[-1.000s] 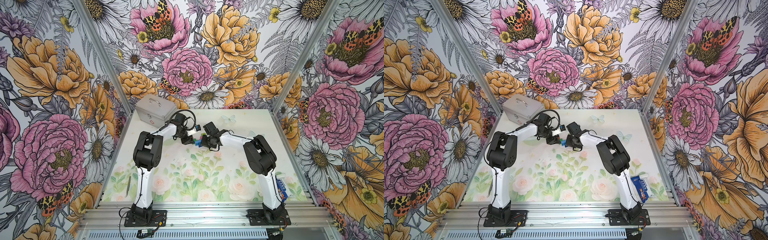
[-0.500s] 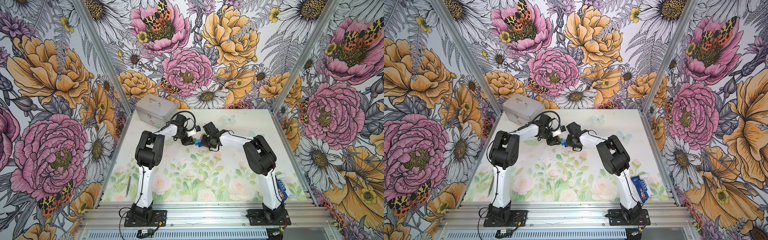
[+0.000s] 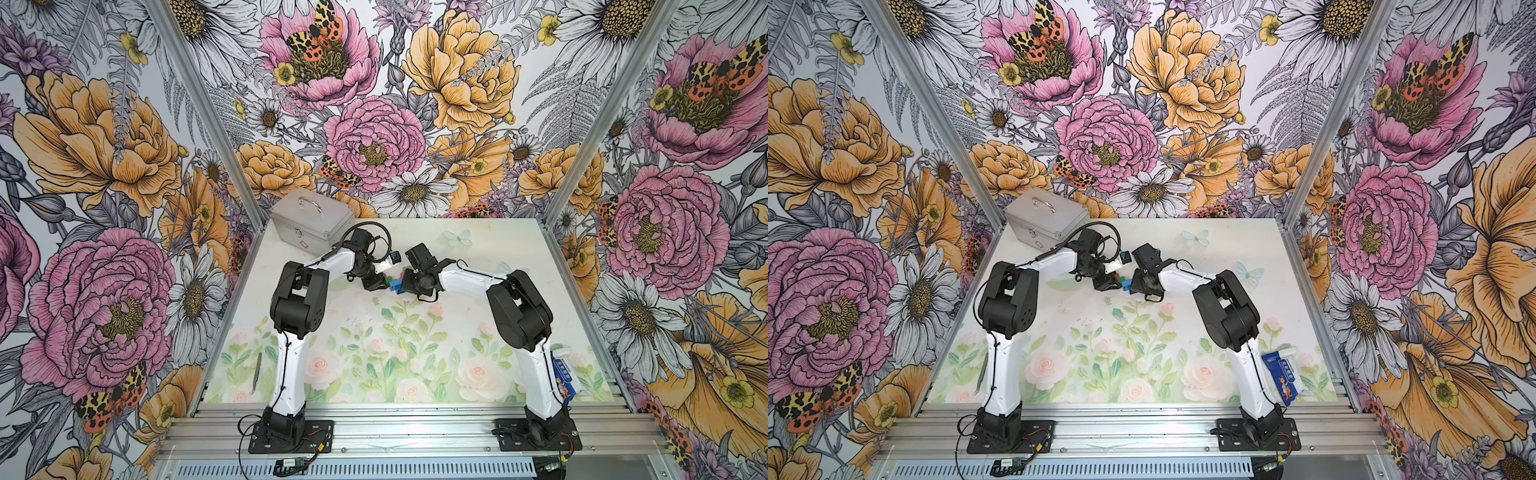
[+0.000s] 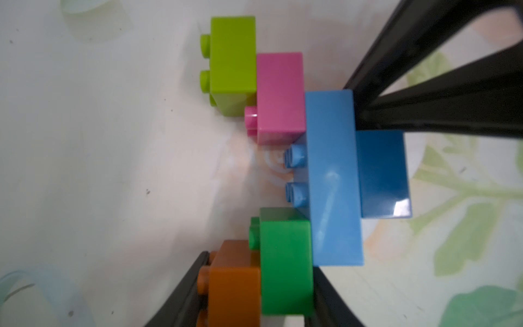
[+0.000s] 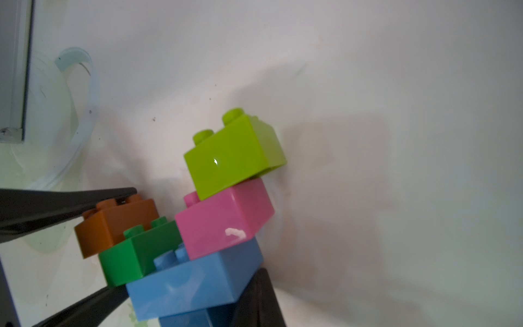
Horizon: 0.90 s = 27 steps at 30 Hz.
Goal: Assemble the letter v with lego
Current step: Assemble the lego brick with the lego brick.
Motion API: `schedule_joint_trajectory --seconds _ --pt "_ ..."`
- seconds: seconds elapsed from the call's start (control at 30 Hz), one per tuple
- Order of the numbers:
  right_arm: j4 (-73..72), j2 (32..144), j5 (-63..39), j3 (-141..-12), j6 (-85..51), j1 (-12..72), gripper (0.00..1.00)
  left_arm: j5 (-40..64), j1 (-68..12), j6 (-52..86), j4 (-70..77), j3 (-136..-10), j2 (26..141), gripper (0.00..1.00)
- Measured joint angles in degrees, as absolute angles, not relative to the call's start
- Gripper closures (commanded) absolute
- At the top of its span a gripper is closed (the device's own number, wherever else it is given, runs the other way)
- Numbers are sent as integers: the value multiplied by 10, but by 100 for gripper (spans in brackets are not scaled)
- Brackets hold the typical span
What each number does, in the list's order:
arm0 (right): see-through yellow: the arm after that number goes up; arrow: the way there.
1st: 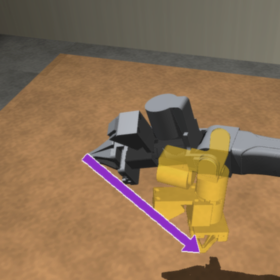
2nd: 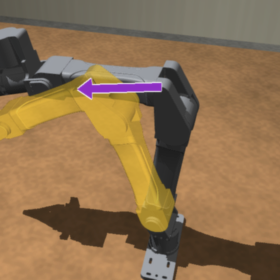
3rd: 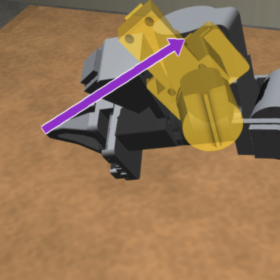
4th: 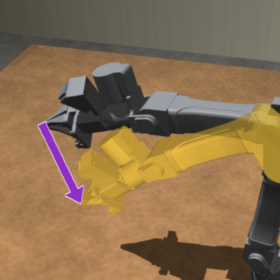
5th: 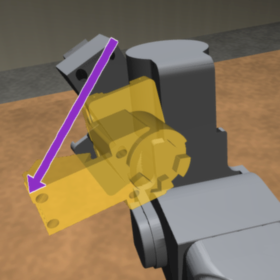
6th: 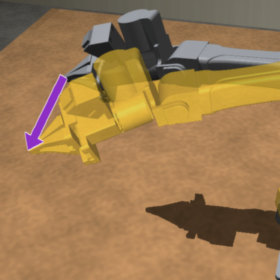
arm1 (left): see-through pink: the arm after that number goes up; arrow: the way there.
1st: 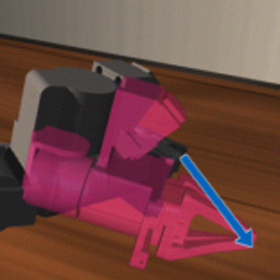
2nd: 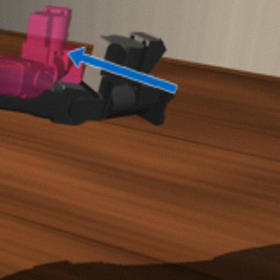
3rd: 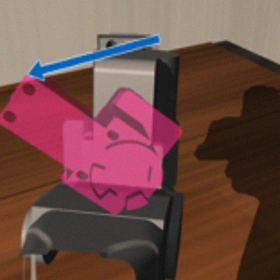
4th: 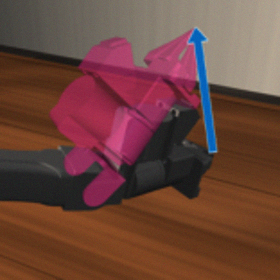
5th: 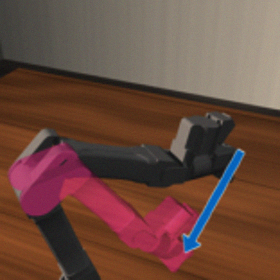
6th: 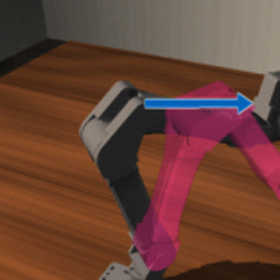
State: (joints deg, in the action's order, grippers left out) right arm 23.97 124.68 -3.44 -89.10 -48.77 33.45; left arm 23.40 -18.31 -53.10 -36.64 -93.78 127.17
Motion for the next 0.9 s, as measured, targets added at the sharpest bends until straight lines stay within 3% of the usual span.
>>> schedule_joint_trajectory --seconds 0.9 --pt "248 1253 -43 -899 -484 336 95 238 -183 -546 -366 -938 1272 51"
